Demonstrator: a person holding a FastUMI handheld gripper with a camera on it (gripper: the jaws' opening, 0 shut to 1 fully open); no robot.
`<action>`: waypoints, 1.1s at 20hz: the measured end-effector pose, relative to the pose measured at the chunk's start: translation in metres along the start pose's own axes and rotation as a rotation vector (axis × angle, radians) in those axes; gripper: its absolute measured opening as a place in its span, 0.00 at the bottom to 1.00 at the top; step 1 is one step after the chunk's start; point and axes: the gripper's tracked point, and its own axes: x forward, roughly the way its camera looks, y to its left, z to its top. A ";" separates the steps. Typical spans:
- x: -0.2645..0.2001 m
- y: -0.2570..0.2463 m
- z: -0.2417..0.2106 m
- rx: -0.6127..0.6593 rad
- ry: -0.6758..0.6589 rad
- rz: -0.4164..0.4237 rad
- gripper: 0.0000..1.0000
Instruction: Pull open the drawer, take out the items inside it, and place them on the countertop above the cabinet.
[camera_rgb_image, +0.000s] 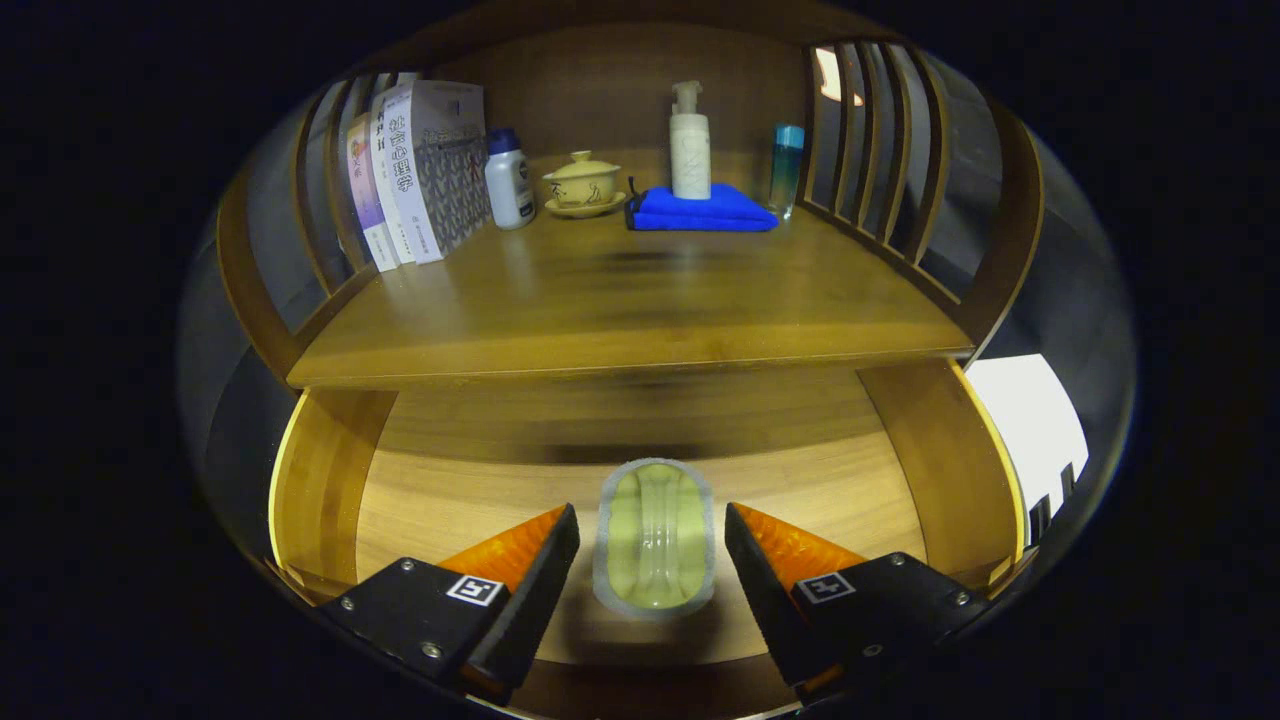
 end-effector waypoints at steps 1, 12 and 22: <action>0.002 -0.001 -0.001 -0.009 0.008 -0.004 0.89; 0.018 -0.009 -0.019 -0.047 0.059 -0.040 0.42; -0.002 0.009 -0.027 -0.142 -0.015 -0.007 0.15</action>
